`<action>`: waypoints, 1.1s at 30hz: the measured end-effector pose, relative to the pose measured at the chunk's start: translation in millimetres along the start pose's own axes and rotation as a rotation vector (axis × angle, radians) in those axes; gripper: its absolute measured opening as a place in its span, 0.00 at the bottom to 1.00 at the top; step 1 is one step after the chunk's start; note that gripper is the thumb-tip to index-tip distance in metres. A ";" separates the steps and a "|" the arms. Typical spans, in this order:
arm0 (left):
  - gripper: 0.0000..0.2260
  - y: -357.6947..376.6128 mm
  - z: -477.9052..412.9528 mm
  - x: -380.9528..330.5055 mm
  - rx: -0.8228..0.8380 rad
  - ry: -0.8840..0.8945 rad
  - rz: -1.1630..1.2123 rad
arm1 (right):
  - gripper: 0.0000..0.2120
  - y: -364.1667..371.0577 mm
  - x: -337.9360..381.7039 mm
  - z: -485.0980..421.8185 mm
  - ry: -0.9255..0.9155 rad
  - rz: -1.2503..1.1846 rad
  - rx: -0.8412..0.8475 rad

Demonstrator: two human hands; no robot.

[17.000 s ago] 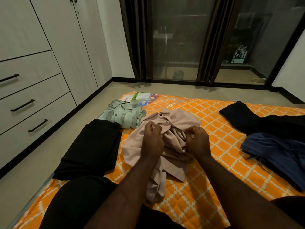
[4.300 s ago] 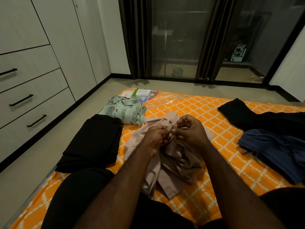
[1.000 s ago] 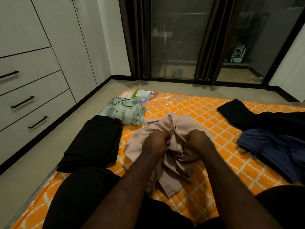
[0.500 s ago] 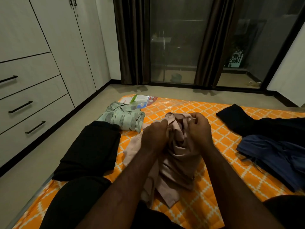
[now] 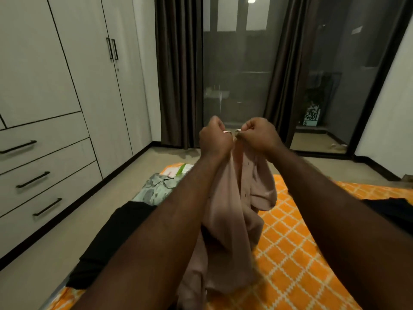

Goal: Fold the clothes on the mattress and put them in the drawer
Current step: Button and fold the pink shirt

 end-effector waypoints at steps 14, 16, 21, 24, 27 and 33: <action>0.07 93.5 248.3 137.4 0.437 -0.262 0.216 | 0.07 99.8 -223.6 157.4 0.361 0.395 0.161; 0.07 90.7 247.8 130.0 0.401 -0.211 0.207 | 0.07 106.4 -225.8 153.9 0.402 0.407 0.218; 0.05 88.9 239.2 119.8 0.385 -0.127 0.146 | 0.07 124.6 -215.5 151.8 0.454 0.304 0.450; 0.06 89.6 238.0 131.3 0.379 -0.198 0.172 | 0.05 131.0 -220.5 164.2 0.586 0.108 0.546; 0.08 98.3 243.2 139.9 0.466 -0.317 0.235 | 0.06 133.2 -225.4 173.1 0.683 -0.020 0.589; 0.13 105.1 253.0 142.8 0.561 -0.405 0.311 | 0.06 135.5 -232.1 185.6 0.847 -0.163 0.536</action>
Point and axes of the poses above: each hand's wrist, its own z-axis away from the middle knuckle, its own y-axis out of the palm, x = y × z, the point moved 10 cm from there along -z, towards the middle knuckle, and after that the axes turned 8 degrees about y, right-handed, at the moved point
